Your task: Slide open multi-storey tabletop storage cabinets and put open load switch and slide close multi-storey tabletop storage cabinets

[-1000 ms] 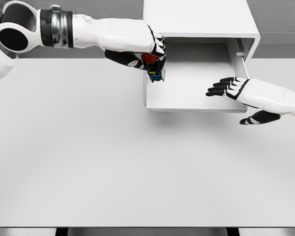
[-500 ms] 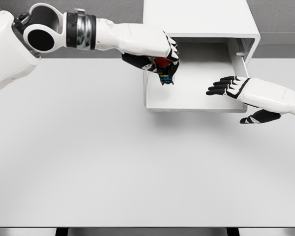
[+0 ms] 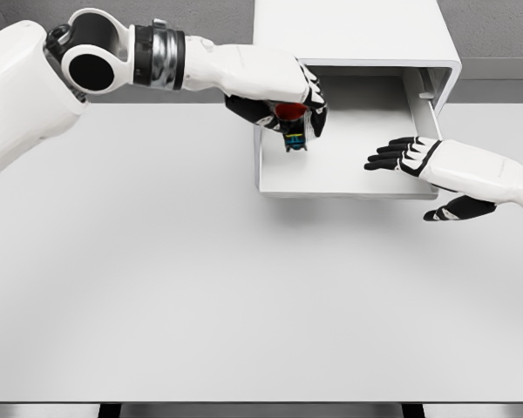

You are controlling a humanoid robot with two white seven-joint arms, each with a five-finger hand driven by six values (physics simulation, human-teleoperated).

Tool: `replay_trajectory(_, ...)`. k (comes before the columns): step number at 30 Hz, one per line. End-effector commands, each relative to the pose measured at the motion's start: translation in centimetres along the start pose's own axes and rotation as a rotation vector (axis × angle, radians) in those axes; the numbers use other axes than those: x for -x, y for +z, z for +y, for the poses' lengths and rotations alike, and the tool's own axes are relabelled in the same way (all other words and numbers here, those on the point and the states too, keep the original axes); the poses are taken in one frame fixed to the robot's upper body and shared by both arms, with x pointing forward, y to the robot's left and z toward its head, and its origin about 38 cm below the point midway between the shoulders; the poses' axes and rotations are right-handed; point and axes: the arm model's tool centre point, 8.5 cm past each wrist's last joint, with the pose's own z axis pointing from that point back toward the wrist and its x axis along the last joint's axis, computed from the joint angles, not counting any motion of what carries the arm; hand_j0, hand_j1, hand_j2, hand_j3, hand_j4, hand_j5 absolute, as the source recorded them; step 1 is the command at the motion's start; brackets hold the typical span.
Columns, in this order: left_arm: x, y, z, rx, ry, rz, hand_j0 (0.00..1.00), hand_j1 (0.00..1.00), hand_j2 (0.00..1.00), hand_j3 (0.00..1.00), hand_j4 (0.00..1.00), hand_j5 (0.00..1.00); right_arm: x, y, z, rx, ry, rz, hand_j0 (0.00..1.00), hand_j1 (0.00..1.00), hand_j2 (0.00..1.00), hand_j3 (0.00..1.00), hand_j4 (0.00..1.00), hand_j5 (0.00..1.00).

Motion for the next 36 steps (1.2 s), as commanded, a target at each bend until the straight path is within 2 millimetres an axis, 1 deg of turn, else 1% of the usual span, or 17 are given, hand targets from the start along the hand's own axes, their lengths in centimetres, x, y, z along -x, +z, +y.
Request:
replay_trajectory(1,0.1,0.0,0.1,-0.009,0.005,0.003,0.96,0.96,0.96,0.96,0.96,0.96,0.0,0.0,-0.1,0.003,-0.005,0.0,1.0,1.0,1.0,1.0,1.0,1.0)
replay_trajectory(2,0.0,0.0,0.2,-0.009,0.005,0.002,0.99,0.99,0.99,0.99,0.99,0.99,0.0,0.0,-0.1,0.004,-0.005,0.0,1.0,1.0,1.0,1.0,1.0,1.0)
replay_trajectory(8,-0.4,-0.6,0.5,-0.034,0.003,-0.017,1.0,1.0,1.0,1.0,1.0,1.0,0.0,-0.1,0.0,0.006,-0.007,-0.002,1.0,1.0,1.0,1.0,1.0,1.0)
replay_trajectory(12,-2.6,-0.7,1.7,-0.064,-0.025,-0.085,1.0,1.0,1.0,1.0,1.0,1.0,0.0,0.0,0.0,0.005,-0.007,-0.001,1.0,1.0,1.0,1.0,1.0,1.0)
replay_trajectory(14,-3.4,-0.5,1.9,-0.07,-0.038,-0.104,1.0,1.0,1.0,1.0,1.0,1.0,0.0,0.0,-0.1,0.004,-0.005,-0.002,1.0,1.0,1.0,1.0,1.0,1.0)
replay_trajectory(17,-4.7,0.9,2.4,-0.088,-0.038,-0.14,1.0,1.0,1.0,1.0,1.0,1.0,0.0,0.0,-0.1,0.005,-0.006,0.0,1.0,1.0,1.0,1.0,1.0,1.0)
replay_trajectory(18,-5.4,1.8,2.6,-0.096,-0.039,-0.157,1.0,1.0,1.0,1.0,1.0,1.0,0.0,0.0,-0.1,0.004,-0.005,0.0,1.0,1.0,1.0,1.0,1.0,1.0)
replay_trajectory(20,-6.4,4.4,2.7,-0.111,-0.027,-0.169,1.0,1.0,1.0,1.0,1.0,1.0,0.0,0.0,-0.1,0.003,-0.005,0.0,1.0,1.0,1.0,1.0,1.0,1.0)
replay_trajectory(22,-7.4,8.2,3.3,-0.136,-0.054,-0.143,1.0,1.0,1.0,1.0,1.0,1.0,0.0,0.0,-0.1,0.004,-0.005,0.0,1.0,1.0,1.0,1.0,1.0,1.0)
replay_trajectory(23,-7.5,10.0,2.8,-0.145,-0.027,-0.128,1.0,1.0,1.0,1.0,1.0,1.0,0.0,0.0,-0.1,0.004,-0.005,0.0,1.0,1.0,1.0,1.0,1.0,1.0)
replay_trajectory(24,-7.0,11.6,1.6,-0.139,0.011,-0.092,1.0,1.0,1.0,1.0,1.0,1.0,0.0,0.1,-0.1,0.009,-0.006,0.001,1.0,1.0,1.0,1.0,1.0,1.0)
replay_trajectory(27,-5.5,16.5,-2.4,-0.197,0.117,0.034,1.0,1.0,1.0,1.0,1.0,1.0,-0.1,-0.2,-0.3,0.042,-0.015,-0.01,1.0,1.0,1.0,1.0,1.0,1.0)
replay_trajectory(29,-5.0,19.1,-5.7,-0.213,0.195,0.11,1.0,1.0,1.0,1.0,1.0,1.0,-0.2,-0.3,0.1,0.049,-0.04,-0.018,1.0,1.0,1.0,1.0,1.0,1.0)
replay_trajectory(31,-4.8,20.2,-8.7,-0.225,0.267,0.151,1.0,1.0,1.0,1.0,1.0,1.0,-0.4,-0.7,0.8,0.052,-0.062,-0.027,1.0,1.0,1.0,1.0,1.0,1.0)
replay_trajectory(32,-4.6,20.4,-9.8,-0.221,0.295,0.165,1.0,1.0,1.0,1.0,1.0,1.0,-0.4,-0.8,0.9,0.053,-0.063,-0.028,1.0,1.0,1.0,1.0,1.0,1.0)
replay_trajectory(34,-4.3,20.7,-11.2,-0.214,0.331,0.185,1.0,1.0,1.0,1.0,1.0,1.0,-0.6,-1.2,1.1,0.062,-0.071,-0.039,1.0,1.0,1.0,1.0,1.0,1.0)
replay_trajectory(36,-3.3,21.5,-14.0,-0.197,0.407,0.233,1.0,1.0,1.0,1.0,1.0,1.0,-0.8,-1.9,1.2,0.073,-0.079,-0.056,1.0,1.0,1.0,1.0,1.0,1.0)
